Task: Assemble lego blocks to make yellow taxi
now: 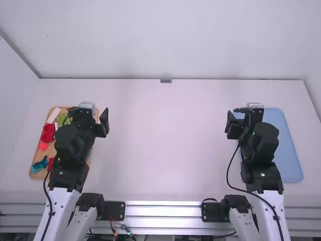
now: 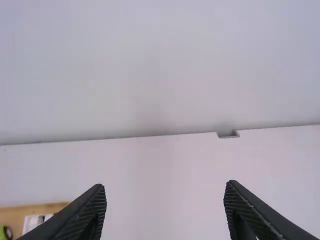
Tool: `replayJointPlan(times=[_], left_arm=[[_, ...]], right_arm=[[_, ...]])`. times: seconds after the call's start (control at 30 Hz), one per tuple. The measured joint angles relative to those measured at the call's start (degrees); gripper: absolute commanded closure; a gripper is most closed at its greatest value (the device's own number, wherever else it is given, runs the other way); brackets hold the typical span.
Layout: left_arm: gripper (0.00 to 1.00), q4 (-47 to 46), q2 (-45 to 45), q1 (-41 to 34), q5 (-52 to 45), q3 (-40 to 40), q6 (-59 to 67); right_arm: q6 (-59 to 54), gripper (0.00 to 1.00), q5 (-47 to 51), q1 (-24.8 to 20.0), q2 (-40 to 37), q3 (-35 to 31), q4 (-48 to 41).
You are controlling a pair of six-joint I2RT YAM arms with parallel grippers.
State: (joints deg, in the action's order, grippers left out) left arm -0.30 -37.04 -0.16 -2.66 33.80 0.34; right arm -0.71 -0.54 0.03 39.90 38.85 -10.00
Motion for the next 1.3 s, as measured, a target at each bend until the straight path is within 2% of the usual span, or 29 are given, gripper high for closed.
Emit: replayJointPlan(times=[0.23, 0.77, 1.03, 1.3], left_arm=[[0.61, -0.02, 10.54, 0.02, 1.92, -10.47, -0.35], [0.89, -0.04, 28.09, 0.00, 1.92, -27.82, -0.39], [0.98, 0.22, 33.38, 0.00, 2.12, -33.11, -0.39], [1.00, 0.28, 36.57, 0.00, 2.34, -33.11, -0.39]], right_arm=[[0.33, 0.61, 0.22, 0.00, -10.45, -10.49, 9.49], [0.42, 0.91, 0.31, -0.04, -28.50, -28.68, 9.84], [0.46, 1.00, 0.42, -0.04, -34.21, -34.58, 9.84], [0.55, 1.00, 0.37, -0.04, -38.91, -38.12, 10.23]])
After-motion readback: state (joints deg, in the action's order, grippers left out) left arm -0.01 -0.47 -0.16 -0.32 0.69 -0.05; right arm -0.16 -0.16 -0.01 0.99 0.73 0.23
